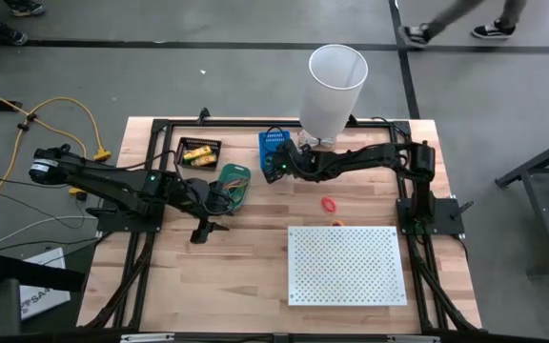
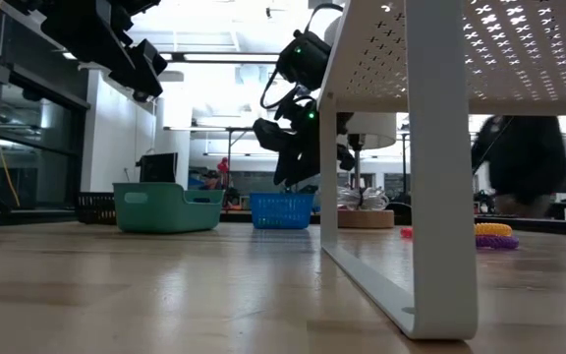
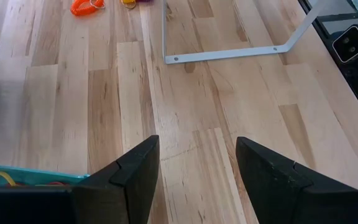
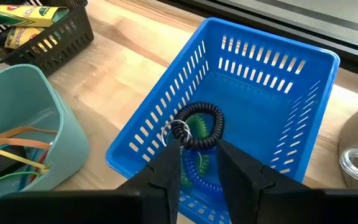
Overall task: Pick & Place Office Desk Supplies
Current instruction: Put the orange spring keychain into the blue bin
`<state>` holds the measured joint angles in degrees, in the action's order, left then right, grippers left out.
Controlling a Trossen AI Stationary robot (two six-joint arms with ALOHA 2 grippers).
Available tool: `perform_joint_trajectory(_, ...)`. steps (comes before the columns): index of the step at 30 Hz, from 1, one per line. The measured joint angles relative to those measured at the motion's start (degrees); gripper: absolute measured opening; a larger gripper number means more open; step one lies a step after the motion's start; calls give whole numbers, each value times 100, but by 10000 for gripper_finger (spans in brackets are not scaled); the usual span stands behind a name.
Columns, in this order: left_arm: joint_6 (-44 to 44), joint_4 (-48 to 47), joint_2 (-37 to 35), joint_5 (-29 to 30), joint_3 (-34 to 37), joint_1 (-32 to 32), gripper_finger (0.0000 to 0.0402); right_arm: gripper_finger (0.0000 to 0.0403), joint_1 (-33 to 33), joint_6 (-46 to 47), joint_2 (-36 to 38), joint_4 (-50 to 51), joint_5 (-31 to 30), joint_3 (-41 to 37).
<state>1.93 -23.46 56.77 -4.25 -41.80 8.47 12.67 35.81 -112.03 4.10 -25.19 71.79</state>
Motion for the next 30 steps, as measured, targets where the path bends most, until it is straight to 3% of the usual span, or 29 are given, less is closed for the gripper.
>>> perform_joint_trajectory(13, 0, 0, 0, 0, 0, 1, 207, 91, -111, -104, 1, -189, 17, 0)
perform_joint_trajectory(20, 0, 1, 0, 1, 0, 1, 207, 91, -419, -157, 70, -315, 752, 0)
perform_joint_trajectory(30, 0, 5, 2, 2, 0, 2, 207, 91, -885, -154, 367, 61, 799, -2)
